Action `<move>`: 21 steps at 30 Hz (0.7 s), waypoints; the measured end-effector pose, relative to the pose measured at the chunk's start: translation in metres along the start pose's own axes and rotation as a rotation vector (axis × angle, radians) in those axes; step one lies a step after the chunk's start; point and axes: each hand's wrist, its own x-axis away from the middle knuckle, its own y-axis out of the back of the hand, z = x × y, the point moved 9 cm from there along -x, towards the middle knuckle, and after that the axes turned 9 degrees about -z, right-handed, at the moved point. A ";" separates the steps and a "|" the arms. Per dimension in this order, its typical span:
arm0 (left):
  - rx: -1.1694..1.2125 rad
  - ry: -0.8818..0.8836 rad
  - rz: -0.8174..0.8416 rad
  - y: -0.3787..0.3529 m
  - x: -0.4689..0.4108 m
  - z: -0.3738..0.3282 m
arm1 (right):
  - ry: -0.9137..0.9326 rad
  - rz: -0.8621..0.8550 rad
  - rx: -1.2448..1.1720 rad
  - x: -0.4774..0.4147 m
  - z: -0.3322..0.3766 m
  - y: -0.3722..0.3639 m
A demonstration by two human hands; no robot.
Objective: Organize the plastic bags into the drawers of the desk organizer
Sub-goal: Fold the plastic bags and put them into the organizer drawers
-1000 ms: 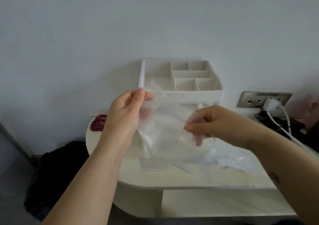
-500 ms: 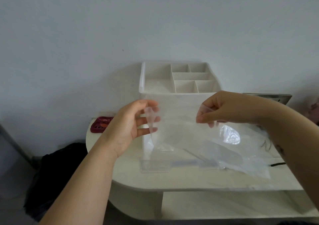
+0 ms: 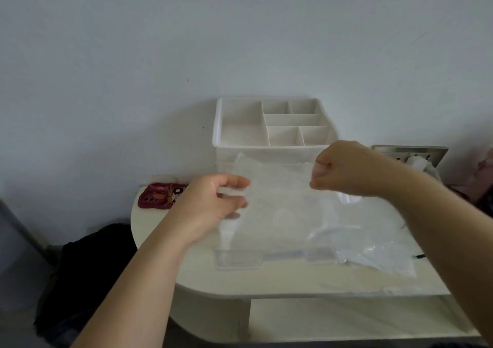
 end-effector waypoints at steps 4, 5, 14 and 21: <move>-0.478 -0.129 -0.094 -0.008 0.006 -0.007 | 0.144 -0.456 0.279 0.021 0.022 0.005; -0.552 -0.142 -0.110 -0.011 0.008 -0.007 | 0.201 -0.541 0.203 0.029 0.029 0.005; -1.067 -0.287 -0.119 -0.043 0.015 -0.010 | 0.115 0.133 0.015 0.024 0.018 -0.101; -1.315 -0.247 -0.120 -0.039 0.010 -0.004 | 0.125 0.286 0.001 0.018 0.019 -0.121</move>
